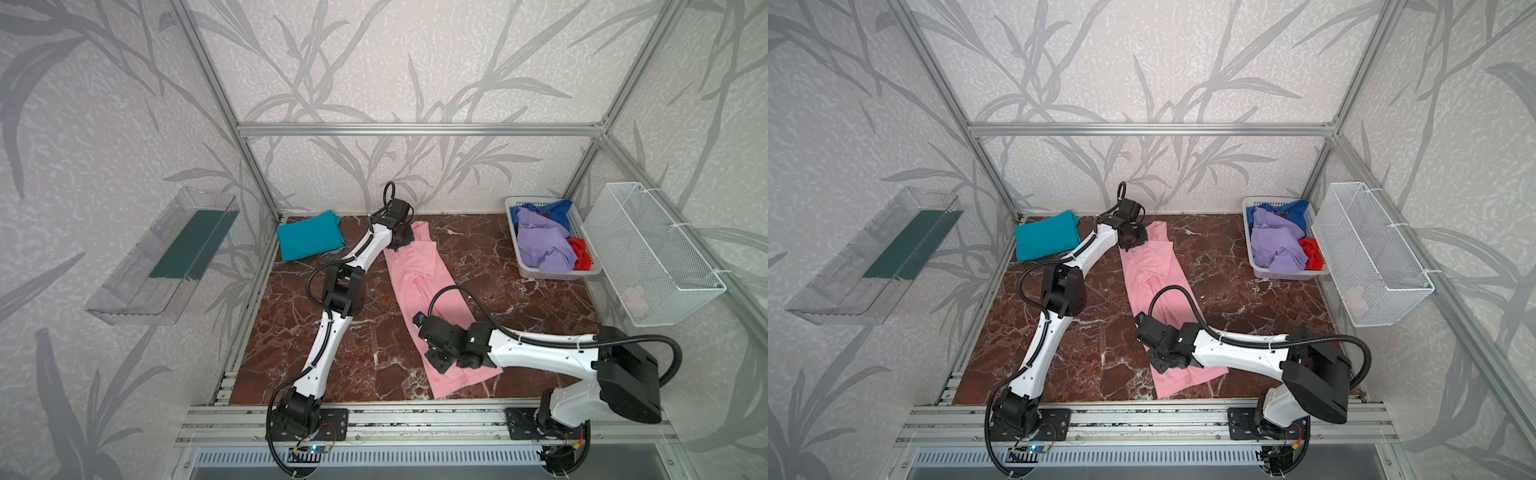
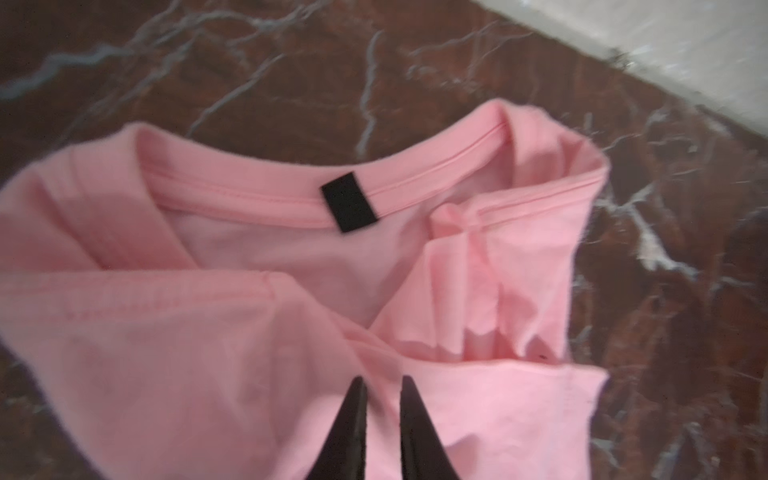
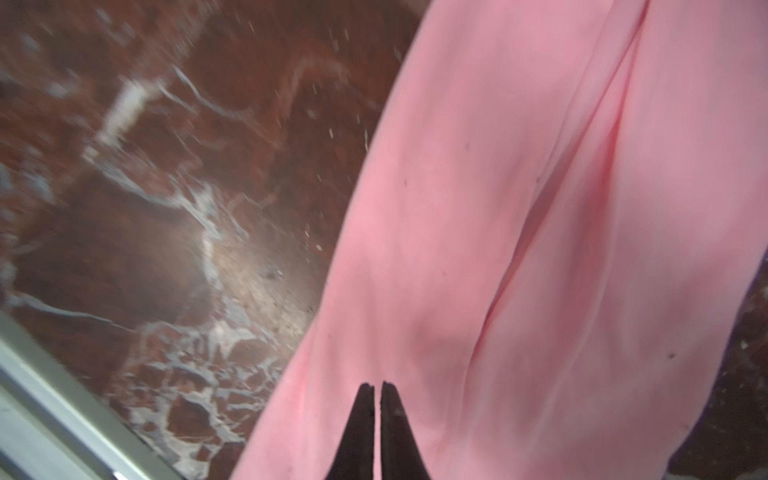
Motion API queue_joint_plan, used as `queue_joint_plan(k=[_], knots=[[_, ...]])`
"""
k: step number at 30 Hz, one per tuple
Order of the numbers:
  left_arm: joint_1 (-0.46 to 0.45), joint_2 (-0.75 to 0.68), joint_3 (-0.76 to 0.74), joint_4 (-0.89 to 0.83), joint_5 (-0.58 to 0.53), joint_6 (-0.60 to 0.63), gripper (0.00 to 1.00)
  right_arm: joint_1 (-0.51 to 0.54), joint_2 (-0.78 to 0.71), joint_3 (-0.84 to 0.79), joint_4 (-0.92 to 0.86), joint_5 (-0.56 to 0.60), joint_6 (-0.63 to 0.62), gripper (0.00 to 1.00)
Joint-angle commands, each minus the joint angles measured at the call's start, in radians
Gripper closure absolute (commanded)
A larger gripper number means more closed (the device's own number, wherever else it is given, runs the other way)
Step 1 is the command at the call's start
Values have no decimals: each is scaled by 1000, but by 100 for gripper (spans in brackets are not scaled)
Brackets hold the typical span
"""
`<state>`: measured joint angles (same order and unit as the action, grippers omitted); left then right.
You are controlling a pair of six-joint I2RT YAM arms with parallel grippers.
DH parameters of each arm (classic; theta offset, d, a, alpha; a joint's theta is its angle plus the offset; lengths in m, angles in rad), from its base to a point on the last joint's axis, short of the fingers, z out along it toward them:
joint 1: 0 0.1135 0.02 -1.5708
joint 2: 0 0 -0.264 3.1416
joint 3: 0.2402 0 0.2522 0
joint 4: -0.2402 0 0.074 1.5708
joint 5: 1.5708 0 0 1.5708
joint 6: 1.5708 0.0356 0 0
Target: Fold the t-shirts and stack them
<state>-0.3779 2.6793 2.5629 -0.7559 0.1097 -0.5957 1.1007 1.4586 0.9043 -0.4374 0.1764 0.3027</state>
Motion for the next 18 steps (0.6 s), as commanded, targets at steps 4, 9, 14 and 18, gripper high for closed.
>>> queue_joint_plan(k=[4,9,14,18], knots=[[8,-195,-2,-46,70,113,71,-260,-44,123,97,-90,-42,89],[14,-329,-165,-31,-11,211,72,-502,123,305,107,-234,26,88],[27,-288,-174,-64,-58,246,63,-597,386,538,45,-334,27,88],[35,-210,-122,-81,-80,242,52,-644,548,679,22,-386,48,87]])
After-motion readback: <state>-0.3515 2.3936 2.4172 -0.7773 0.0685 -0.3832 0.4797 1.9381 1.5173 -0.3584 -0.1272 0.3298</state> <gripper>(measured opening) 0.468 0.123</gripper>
